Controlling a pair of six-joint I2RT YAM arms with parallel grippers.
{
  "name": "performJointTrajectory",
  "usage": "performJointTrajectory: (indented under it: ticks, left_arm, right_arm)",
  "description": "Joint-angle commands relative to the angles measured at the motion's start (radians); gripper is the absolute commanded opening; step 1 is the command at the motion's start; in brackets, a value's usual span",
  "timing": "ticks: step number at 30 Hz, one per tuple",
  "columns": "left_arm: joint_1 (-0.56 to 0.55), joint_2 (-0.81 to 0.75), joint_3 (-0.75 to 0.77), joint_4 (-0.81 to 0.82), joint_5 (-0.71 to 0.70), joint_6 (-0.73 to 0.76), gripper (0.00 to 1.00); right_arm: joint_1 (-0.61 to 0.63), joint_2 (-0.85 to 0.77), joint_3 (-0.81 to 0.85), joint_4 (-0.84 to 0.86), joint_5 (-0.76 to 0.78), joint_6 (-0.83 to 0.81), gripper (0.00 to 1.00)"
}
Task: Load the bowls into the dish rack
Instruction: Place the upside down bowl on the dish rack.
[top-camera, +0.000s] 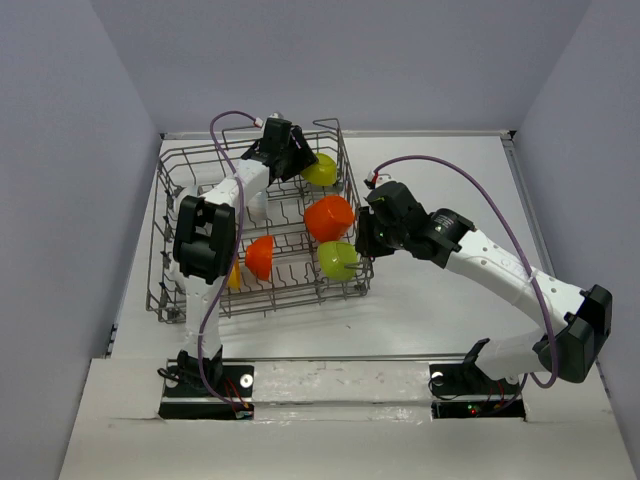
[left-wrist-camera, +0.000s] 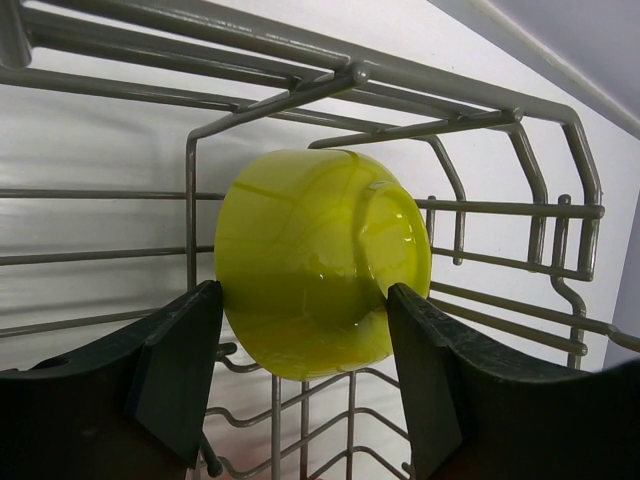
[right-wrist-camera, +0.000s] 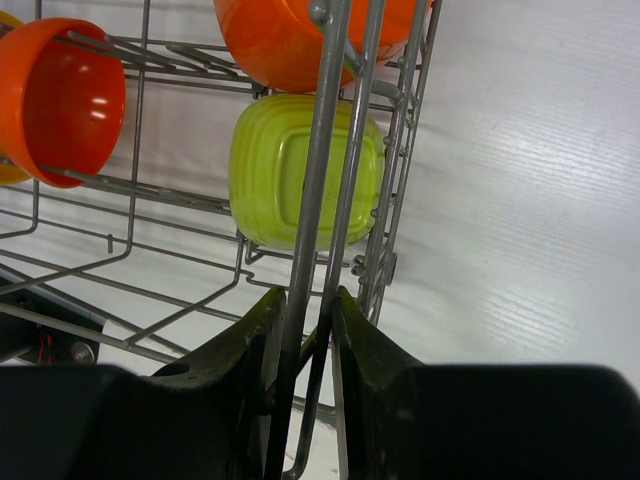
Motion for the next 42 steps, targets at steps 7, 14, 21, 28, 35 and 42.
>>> performJointTrajectory:
  ticks: [7, 14, 21, 28, 35, 42]
  left_arm:
    - [-0.038, 0.031, 0.059, -0.074, 0.05, 0.057, 0.81]
    - [-0.033, 0.02, 0.08, -0.122, 0.012, 0.054, 0.93]
    - [-0.033, 0.028, 0.085, -0.122, 0.033, 0.036, 0.91]
    - [-0.038, 0.049, 0.106, -0.119, 0.056, 0.026, 0.79]
    - [-0.042, 0.055, 0.123, -0.119, 0.075, 0.049, 0.61]
    - [-0.041, 0.045, 0.123, -0.13, 0.095, 0.098, 0.54]
  right_arm:
    - [0.012, -0.014, 0.037, 0.06, -0.097, 0.012, 0.11]
    - [0.012, -0.014, 0.04, 0.058, -0.096, 0.015, 0.11]
    - [0.012, -0.012, 0.04, 0.058, -0.094, 0.013, 0.11]
    - [0.012, -0.011, 0.038, 0.06, -0.094, 0.01, 0.11]
    - [0.012, -0.003, 0.038, 0.06, -0.091, 0.006, 0.11]
    - [0.012, 0.006, 0.043, 0.062, -0.09, 0.004, 0.11]
